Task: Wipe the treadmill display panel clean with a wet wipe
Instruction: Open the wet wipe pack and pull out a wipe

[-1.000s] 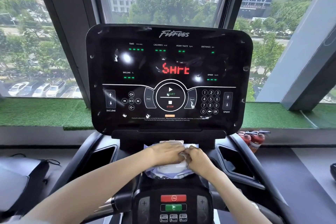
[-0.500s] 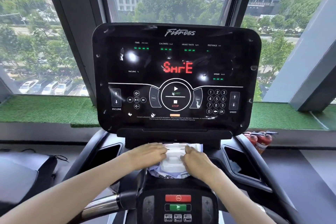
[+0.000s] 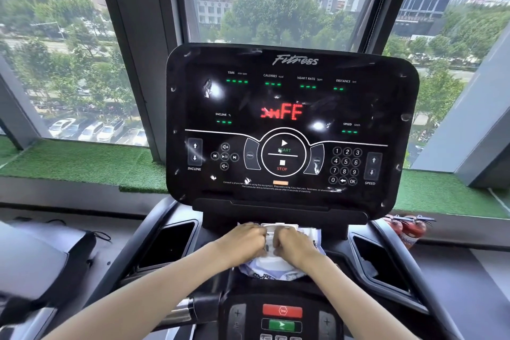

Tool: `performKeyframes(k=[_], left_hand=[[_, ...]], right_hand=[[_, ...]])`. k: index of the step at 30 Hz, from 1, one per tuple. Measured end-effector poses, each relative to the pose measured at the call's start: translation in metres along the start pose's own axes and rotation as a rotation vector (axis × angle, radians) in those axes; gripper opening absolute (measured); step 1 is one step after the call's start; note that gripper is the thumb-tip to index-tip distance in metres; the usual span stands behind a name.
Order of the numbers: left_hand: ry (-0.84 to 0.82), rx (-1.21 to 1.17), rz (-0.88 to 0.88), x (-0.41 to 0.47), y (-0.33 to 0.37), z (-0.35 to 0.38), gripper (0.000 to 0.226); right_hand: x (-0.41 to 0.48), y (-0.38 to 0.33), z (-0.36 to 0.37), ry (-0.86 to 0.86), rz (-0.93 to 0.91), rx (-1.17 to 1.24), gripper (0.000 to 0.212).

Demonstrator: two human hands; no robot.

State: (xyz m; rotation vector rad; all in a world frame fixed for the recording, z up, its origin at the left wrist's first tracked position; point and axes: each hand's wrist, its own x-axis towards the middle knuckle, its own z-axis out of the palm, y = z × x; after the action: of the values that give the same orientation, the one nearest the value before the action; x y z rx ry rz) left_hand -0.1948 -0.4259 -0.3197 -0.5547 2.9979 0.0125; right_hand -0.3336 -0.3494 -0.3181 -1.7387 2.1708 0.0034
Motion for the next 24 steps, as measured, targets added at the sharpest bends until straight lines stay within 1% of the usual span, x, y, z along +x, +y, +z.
performKeyframes(k=[1,4,9,13,16,21,24], left_hand=[[-0.001,0.012,0.006,0.001,0.001,0.0,0.034],[0.019,0.017,-0.001,0.003,0.001,0.002,0.034],[0.051,-0.003,-0.033,0.007,0.004,0.005,0.026],[0.104,-0.073,-0.016,0.004,0.003,0.004,0.025],[0.121,-0.105,-0.027,0.002,0.003,0.003,0.026],[0.12,-0.187,-0.109,0.002,0.007,0.004,0.028],[0.128,-0.237,-0.118,0.001,0.007,0.005,0.018]], right_hand=[[0.001,0.0,0.0,-0.009,0.005,0.007,0.008],[0.002,0.001,-0.001,-0.018,0.011,0.003,0.012],[-0.005,-0.009,-0.006,0.046,-0.054,-0.215,0.027],[-0.009,-0.018,-0.013,0.004,-0.135,-0.291,0.031],[-0.007,-0.019,-0.012,-0.011,-0.181,-0.319,0.027],[-0.007,-0.016,-0.01,0.026,-0.196,-0.344,0.028],[-0.005,-0.011,-0.009,0.05,-0.164,-0.315,0.03]])
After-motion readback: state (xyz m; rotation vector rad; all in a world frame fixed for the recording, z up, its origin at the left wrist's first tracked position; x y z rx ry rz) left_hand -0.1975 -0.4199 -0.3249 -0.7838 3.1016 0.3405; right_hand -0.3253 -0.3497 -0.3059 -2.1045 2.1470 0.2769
